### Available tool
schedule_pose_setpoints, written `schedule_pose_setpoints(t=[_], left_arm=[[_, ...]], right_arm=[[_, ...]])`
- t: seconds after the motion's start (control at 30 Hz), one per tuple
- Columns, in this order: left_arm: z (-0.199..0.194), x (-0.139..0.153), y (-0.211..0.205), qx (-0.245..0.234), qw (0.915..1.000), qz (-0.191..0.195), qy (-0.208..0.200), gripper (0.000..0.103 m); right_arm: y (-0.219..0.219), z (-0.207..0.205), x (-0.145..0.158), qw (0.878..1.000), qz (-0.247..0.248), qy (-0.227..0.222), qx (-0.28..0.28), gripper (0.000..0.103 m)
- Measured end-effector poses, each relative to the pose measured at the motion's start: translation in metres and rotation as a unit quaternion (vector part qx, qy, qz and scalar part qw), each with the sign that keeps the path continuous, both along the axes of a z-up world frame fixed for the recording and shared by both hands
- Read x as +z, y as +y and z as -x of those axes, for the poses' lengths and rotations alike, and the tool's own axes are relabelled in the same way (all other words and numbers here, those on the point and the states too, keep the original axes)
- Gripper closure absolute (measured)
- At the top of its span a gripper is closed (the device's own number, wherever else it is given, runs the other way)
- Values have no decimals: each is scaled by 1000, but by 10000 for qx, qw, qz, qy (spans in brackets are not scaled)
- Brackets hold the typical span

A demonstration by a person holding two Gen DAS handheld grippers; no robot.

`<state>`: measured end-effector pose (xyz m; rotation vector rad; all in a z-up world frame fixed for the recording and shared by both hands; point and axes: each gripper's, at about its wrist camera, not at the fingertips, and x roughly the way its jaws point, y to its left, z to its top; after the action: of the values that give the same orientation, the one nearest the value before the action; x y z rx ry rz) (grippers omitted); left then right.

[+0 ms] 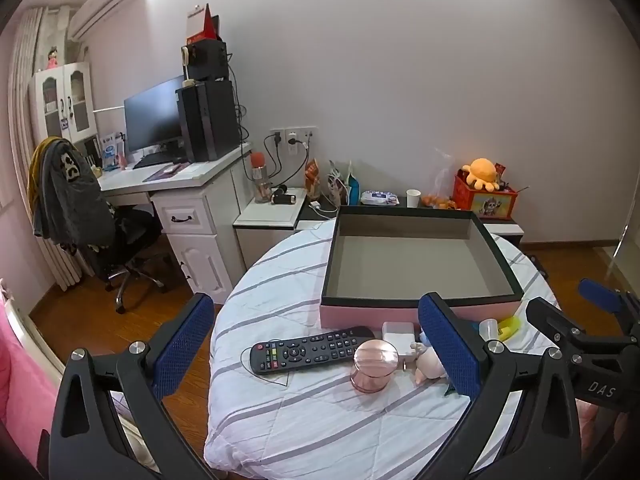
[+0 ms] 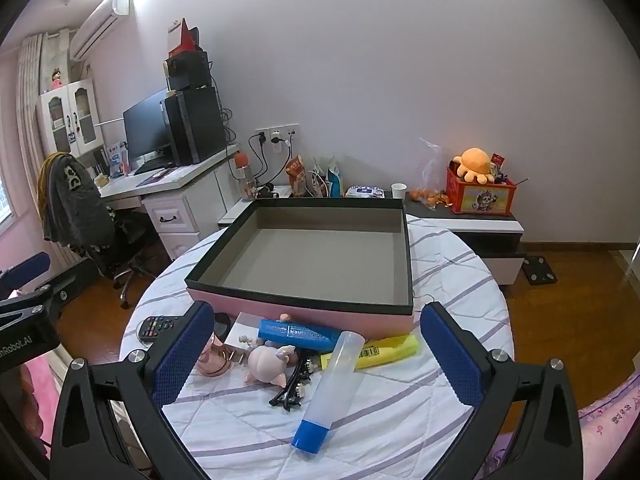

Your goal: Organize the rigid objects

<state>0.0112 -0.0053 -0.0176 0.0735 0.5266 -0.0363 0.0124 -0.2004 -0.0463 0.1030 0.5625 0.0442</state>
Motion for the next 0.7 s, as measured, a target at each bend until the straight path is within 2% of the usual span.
schedule_pose_setpoints(t=[0.5,0.7], left_arm=[[-5,-1,15,226,9996,121,110,0],[-6,0,14,178,9997,100,127,0]], right_arm=[[-7,0,-1,10000,-24,12,-87,0],[-5,2,0,9999,21,43,-124,0]])
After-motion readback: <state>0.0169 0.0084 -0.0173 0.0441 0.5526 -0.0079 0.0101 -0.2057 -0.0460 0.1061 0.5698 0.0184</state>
